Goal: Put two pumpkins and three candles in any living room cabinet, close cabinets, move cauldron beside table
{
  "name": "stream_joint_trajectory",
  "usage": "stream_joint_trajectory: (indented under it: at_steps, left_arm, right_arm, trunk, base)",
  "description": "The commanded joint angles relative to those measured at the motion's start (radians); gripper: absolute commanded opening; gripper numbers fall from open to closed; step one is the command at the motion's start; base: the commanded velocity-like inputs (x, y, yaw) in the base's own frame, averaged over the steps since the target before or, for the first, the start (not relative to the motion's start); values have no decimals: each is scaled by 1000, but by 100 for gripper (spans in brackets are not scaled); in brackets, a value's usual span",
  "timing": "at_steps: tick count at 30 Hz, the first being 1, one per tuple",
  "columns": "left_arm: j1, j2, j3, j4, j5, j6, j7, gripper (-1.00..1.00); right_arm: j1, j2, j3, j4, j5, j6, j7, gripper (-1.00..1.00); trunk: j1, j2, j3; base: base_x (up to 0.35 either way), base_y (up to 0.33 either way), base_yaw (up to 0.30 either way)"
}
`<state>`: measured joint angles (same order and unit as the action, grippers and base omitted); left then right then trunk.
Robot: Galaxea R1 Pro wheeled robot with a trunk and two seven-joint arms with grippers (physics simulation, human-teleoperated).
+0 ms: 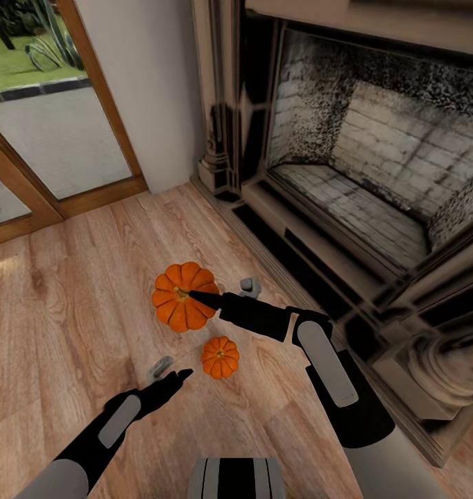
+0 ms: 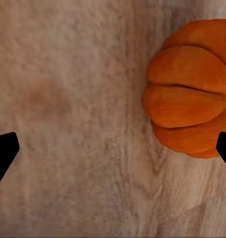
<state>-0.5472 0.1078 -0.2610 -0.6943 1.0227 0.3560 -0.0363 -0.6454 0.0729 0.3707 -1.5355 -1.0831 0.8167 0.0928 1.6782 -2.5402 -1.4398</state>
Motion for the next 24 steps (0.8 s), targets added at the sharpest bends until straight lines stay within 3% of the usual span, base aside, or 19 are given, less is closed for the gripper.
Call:
stream_joint_trajectory:
  at_steps: [1, 10, 18, 24]
  left_arm:
    - [0, -3, -4, -2, 5, 1, 11, 100]
    - [0, -15, -4, -5, 4, -1, 34, 100]
    - [0, -28, -6, -9, 2, -2, 35, 100]
    - [0, -48, -6, -28, -47, -2, 34, 100]
  right_arm:
    - [0, 1, -1, 0, 5, 4, 4, -100]
    - [0, 1, -1, -1, 5, 4, 4, -100]
    - [0, 1, -1, -2, 5, 4, 4, -100]
    - [0, 1, 0, -2, 5, 4, 4, -100]
  trunk:
    - [0, 0, -1]
    - [0, 0, -1]
    - [3, -2, -32]
    - [4, -2, -35]
  base:
    - [0, 0, 0]
    - [0, 0, 0]
    - [0, 0, 0]
    - [0, 0, 0]
